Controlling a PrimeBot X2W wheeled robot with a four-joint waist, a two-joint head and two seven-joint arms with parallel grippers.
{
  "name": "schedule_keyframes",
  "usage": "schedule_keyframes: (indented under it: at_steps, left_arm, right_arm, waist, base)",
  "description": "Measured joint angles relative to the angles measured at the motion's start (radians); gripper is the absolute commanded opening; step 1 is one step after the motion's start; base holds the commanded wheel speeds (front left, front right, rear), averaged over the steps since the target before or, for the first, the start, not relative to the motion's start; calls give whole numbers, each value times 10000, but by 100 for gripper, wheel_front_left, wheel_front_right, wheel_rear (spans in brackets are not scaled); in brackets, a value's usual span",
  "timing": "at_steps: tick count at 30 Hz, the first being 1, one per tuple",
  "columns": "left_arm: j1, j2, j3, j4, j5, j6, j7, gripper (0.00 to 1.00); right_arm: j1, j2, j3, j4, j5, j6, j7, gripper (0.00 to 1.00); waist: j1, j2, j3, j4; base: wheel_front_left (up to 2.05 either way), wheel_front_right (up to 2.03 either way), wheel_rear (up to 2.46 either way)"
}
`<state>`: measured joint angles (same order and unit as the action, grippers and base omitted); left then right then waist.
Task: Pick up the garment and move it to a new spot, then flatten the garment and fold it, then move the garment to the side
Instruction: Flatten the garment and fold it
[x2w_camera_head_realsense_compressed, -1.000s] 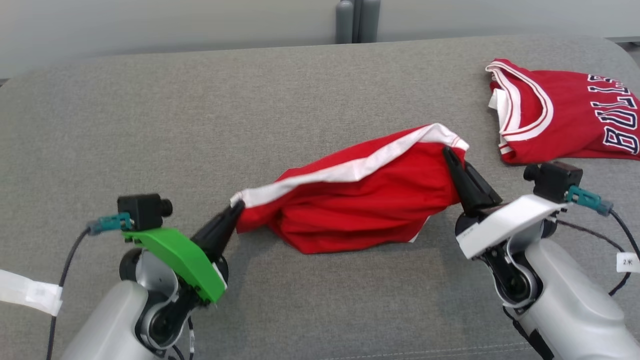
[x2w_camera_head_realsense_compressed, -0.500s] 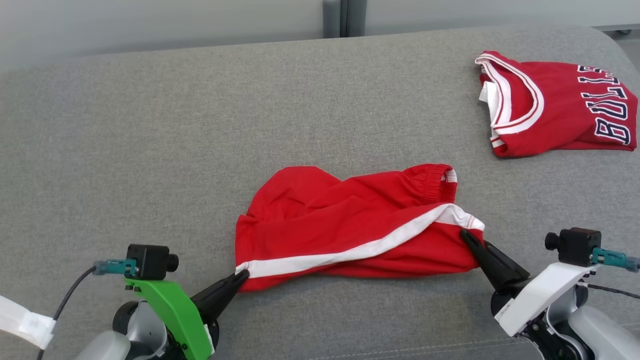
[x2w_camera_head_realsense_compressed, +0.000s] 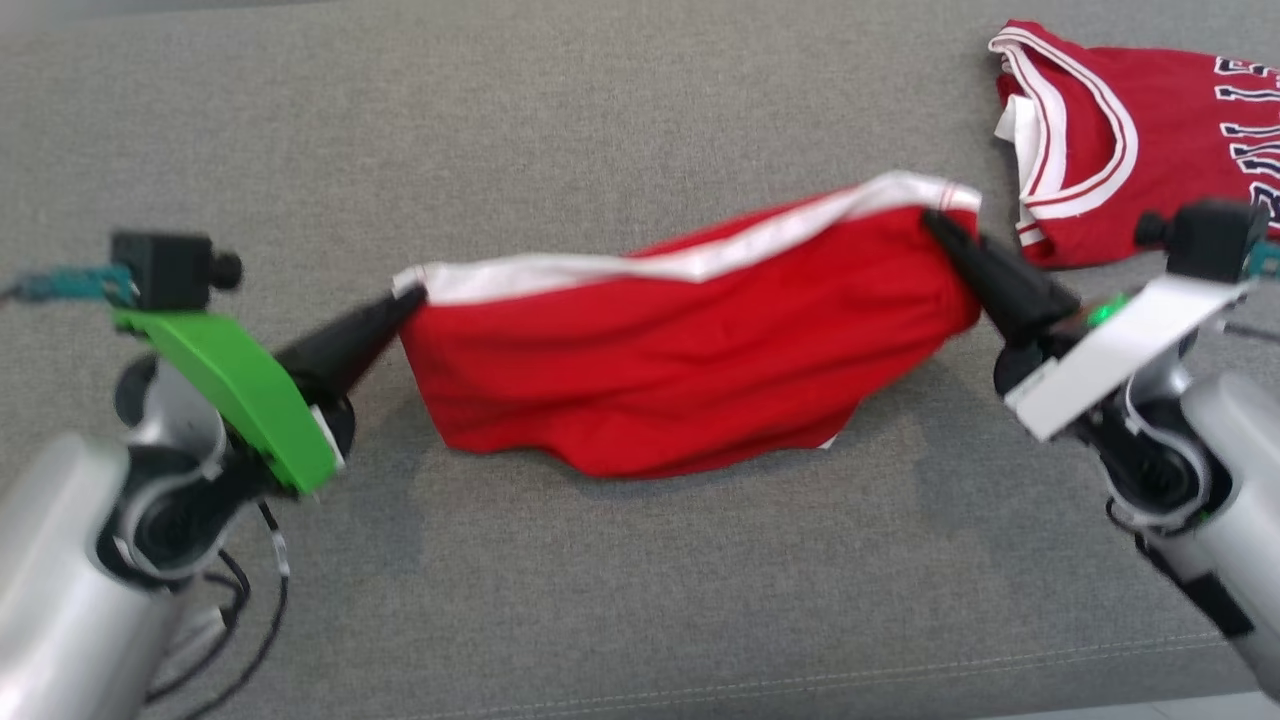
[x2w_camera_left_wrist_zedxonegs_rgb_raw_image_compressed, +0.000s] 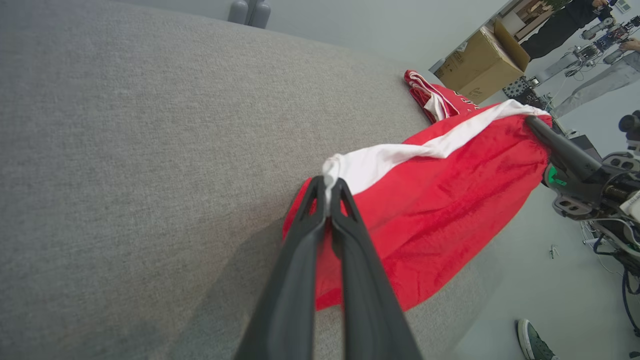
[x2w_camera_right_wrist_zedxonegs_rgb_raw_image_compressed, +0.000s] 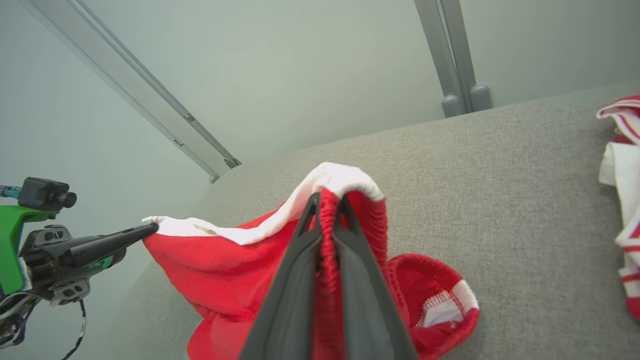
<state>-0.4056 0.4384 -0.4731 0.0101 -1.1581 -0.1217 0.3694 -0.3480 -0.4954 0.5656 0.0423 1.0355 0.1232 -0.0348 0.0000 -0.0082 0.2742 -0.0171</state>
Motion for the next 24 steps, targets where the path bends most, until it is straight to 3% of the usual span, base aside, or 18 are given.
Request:
schedule_keyframes:
  at_steps: [4,9,12,15,18,20,24]
  left_arm:
    - [-1910,117,412,500,92,255,360,0]
    - [-4625,153,1241,989,836,508,0,0]
    - [-5973,81,1346,1312,1680,326,-585,0]
    - [-6932,-412,1639,1438,1965,232,-1444,0]
    - [-7488,-713,1730,1427,2006,127,-1923,0]
    - [-7426,-729,1423,1475,2033,75,-2040,0]
    - [-6137,-821,915,1774,2021,-4,-2389,0]
  right_arm:
    - [-2085,228,-278,368,121,0,669,0]
    - [-4732,825,-717,905,-111,-31,1005,0]
    - [-6019,1204,-1287,1446,-464,-303,552,0]
    - [-6890,1484,-1988,1753,-738,-458,-407,0]
    - [-7358,1687,-2215,1914,-792,-399,-1095,0]
    - [-7229,1680,-1847,2163,-869,-263,-1141,0]
    - [-5719,1536,-963,2784,-1152,-138,-1156,0]
  waist:
    - [0,0,487,-34]
    - [0,0,1122,-109]
    - [1,0,1422,-166]
    - [1,0,1506,-186]
    - [1,0,1391,-159]
    - [1,0,1285,-105]
    - [1,0,1052,24]
  base:
    - [0,0,0]
    - [0,0,0]
    - [0,0,0]
    - [0,0,0]
    - [0,0,0]
    - [0,0,0]
    - [0,0,0]
